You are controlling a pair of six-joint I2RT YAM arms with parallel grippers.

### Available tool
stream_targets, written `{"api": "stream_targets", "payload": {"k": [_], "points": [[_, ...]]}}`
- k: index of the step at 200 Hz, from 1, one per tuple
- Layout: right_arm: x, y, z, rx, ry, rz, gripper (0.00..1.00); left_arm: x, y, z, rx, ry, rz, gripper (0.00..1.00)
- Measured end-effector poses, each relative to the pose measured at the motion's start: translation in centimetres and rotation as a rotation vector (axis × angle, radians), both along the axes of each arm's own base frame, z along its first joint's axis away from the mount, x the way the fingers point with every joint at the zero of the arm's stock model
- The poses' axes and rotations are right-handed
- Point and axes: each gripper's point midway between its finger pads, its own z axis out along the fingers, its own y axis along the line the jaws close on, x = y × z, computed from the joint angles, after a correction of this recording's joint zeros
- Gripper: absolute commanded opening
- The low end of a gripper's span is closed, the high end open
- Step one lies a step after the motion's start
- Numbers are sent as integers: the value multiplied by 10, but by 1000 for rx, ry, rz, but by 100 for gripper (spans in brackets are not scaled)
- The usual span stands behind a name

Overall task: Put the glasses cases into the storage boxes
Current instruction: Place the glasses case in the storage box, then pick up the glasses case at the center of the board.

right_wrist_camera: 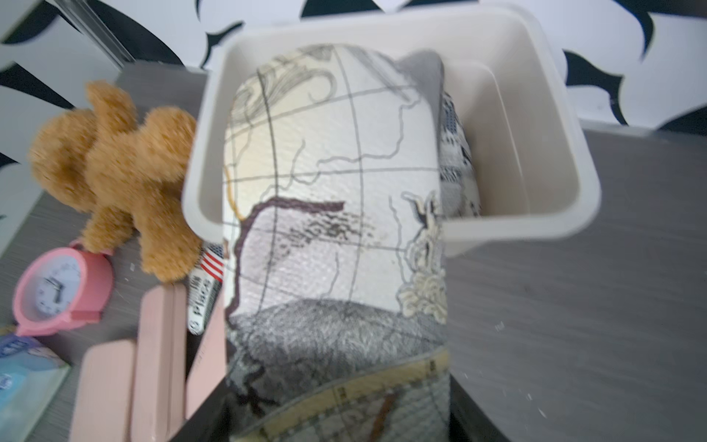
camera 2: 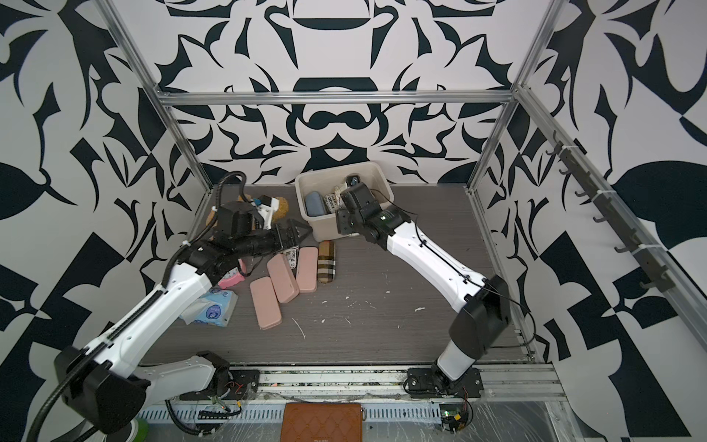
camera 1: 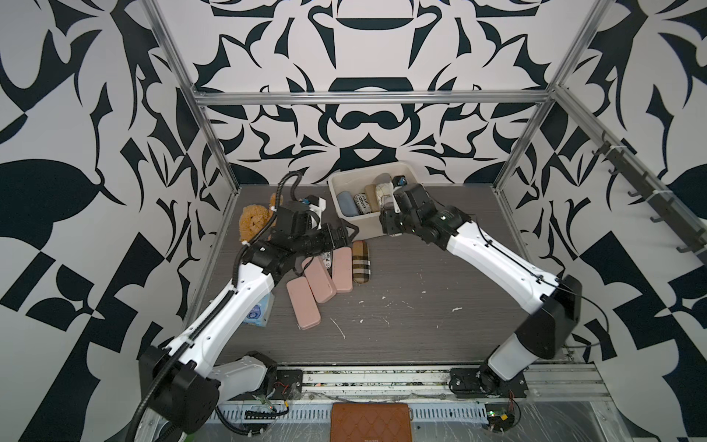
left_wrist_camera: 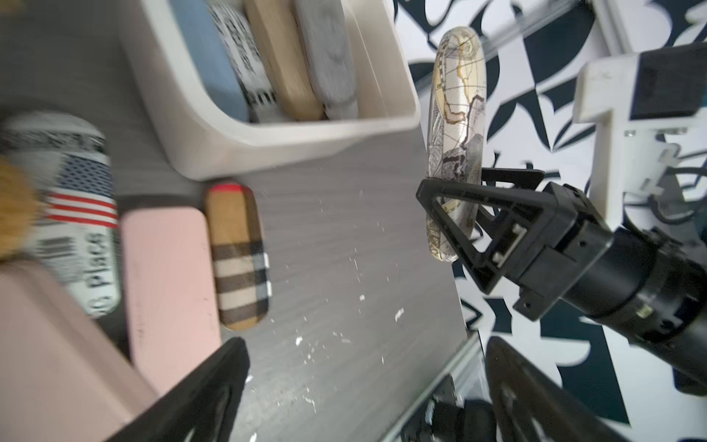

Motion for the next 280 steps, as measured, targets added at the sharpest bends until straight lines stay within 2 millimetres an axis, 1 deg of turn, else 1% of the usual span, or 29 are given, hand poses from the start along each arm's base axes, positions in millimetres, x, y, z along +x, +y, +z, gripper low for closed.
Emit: {"api": "stream_targets", "payload": {"k": [8, 17, 30, 38, 46, 59, 66, 67, 72, 76, 92, 98, 103, 114, 131, 157, 179, 199, 213, 222, 235, 246, 257, 260, 262, 271, 280], "points": [[18, 16, 8, 28, -15, 17, 60, 1, 15, 7, 1, -39, 62, 99], [39, 31, 13, 56, -26, 32, 59, 1, 26, 10, 0, -69, 112, 99], [70, 50, 9, 87, -26, 48, 59, -1, 36, 9, 4, -93, 159, 99], [89, 59, 1, 97, -23, 50, 59, -1, 39, 6, 10, -95, 176, 99], [105, 67, -14, 99, -9, 52, 59, 0, 42, 3, 18, -92, 190, 99], [124, 78, -45, 93, 32, 59, 59, 2, 44, 1, 28, -88, 203, 99], [131, 81, -61, 87, 54, 59, 60, 3, 44, -1, 32, -86, 208, 99], [133, 81, -66, 84, 61, 58, 60, 3, 44, -1, 32, -86, 208, 99], [137, 82, -76, 79, 75, 56, 62, 4, 44, -1, 33, -85, 208, 99], [140, 82, -88, 71, 92, 54, 63, 4, 44, -2, 34, -83, 208, 99], [141, 81, -126, 42, 158, 51, 69, 4, 43, -2, 33, -81, 205, 99], [140, 81, -136, 34, 175, 49, 71, 4, 43, -2, 32, -79, 202, 99], [141, 81, -140, 34, 182, 45, 73, 4, 42, -2, 32, -79, 200, 99], [141, 82, -140, 43, 183, 46, 77, 3, 42, -2, 30, -78, 196, 99], [137, 81, -133, 43, 182, 50, 83, 3, 41, -2, 27, -78, 190, 99], [130, 81, -109, 49, 154, 61, 88, 2, 40, -2, 25, -77, 186, 99], [124, 79, -73, 59, 96, 69, 89, 2, 39, -2, 23, -76, 180, 99], [112, 73, -32, 59, 33, 70, 89, 2, 39, -2, 22, -76, 180, 99], [98, 67, -3, 54, -11, 67, 88, 1, 39, -2, 21, -75, 177, 99], [86, 63, 15, 56, -40, 69, 87, 1, 38, -2, 20, -74, 174, 99], [64, 57, 30, 56, -66, 72, 84, 1, 37, -2, 18, -72, 168, 99], [40, 52, 31, 54, -66, 80, 83, 1, 36, -3, 17, -67, 164, 99], [14, 46, 21, 52, -62, 76, 83, 1, 35, -4, 17, -61, 157, 99], [5, 44, 15, 50, -51, 74, 83, 1, 34, -5, 16, -60, 155, 99], [1, 43, 13, 50, -51, 74, 83, 1, 34, -5, 16, -60, 154, 99], [-20, 37, -8, 41, -20, 69, 83, 2, 33, -5, 15, -56, 150, 99], [-43, 33, -35, 29, 28, 69, 84, 2, 33, -6, 17, -55, 151, 99]]}}
